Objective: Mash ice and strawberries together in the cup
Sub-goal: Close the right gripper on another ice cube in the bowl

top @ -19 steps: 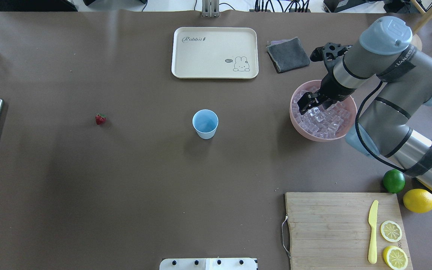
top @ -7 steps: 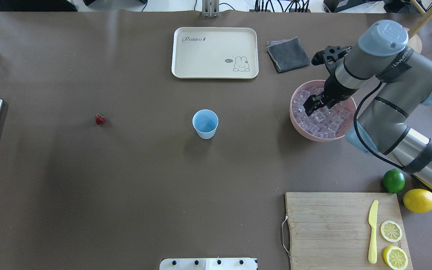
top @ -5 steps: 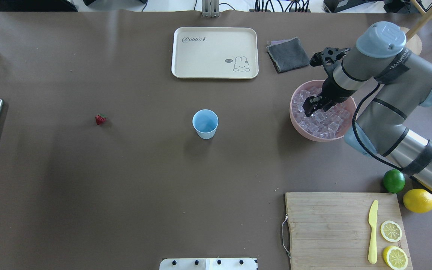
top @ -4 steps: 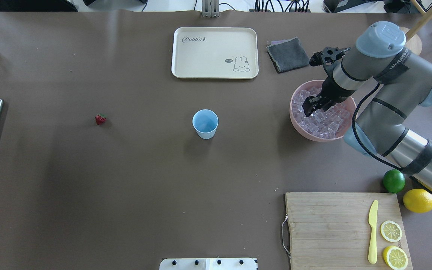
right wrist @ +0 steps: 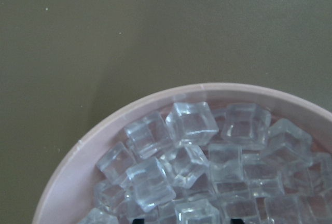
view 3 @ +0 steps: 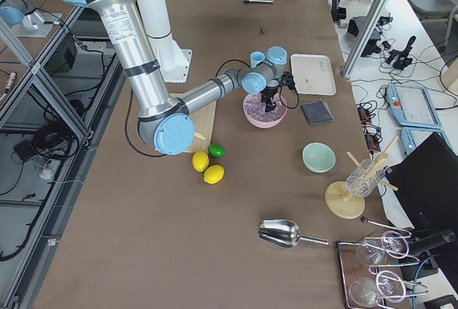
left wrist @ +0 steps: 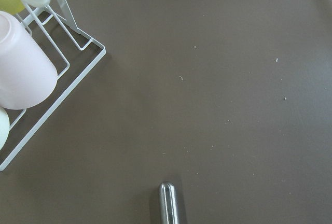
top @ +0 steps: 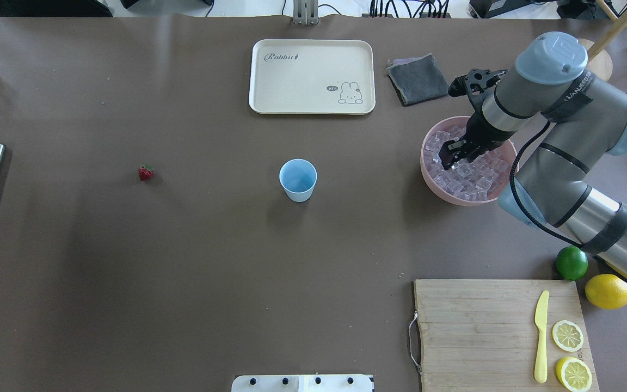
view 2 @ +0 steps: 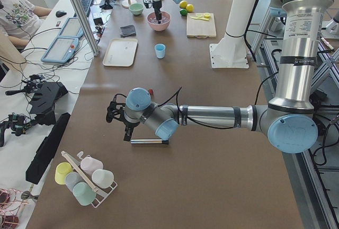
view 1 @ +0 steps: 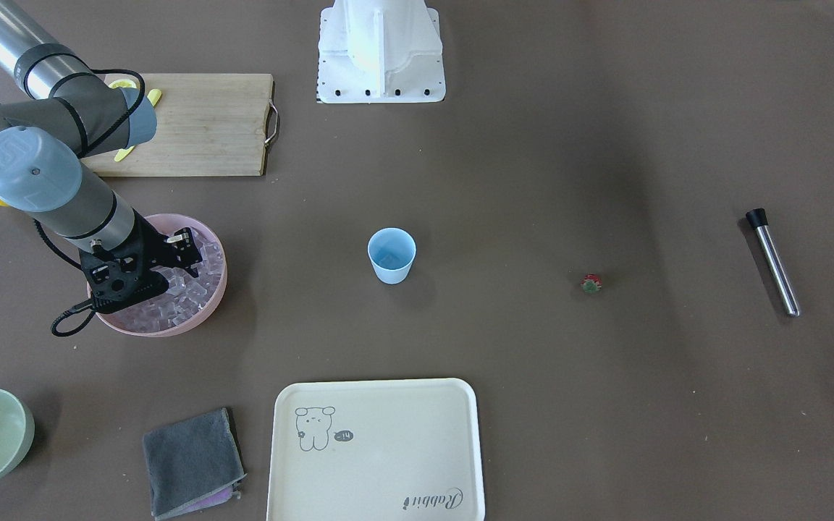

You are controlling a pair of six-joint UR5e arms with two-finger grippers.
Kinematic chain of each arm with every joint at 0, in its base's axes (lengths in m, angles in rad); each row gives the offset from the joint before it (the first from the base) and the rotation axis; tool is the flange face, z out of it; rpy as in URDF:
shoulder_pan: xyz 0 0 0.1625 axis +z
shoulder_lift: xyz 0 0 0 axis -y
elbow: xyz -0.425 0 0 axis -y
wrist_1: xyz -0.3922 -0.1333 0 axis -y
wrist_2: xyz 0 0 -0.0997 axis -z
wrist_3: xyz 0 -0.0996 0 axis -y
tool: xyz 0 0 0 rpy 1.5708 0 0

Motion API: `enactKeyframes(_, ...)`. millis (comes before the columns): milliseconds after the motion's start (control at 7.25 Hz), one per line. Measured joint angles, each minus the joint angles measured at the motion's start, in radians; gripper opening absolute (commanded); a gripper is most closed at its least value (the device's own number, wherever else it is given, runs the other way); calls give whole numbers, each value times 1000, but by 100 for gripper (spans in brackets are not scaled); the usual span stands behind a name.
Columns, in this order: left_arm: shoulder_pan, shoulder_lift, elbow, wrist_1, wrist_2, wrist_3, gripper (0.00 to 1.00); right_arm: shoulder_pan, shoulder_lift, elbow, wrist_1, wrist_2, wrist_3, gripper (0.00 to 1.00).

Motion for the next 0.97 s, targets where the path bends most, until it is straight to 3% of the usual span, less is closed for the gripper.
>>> enactKeyframes(414, 1, 1, 2, 0, 0, 1, 97, -1, 0, -10, 14, 0, 3, 60)
enactKeyframes(828, 1, 3, 2, -3, 0, -1, 97, -2, 0, -10, 16, 0, 25, 42)
enactKeyframes(966, 1, 3, 3, -3, 0, -2, 97, -2, 0, -9, 17, 0, 36, 41)
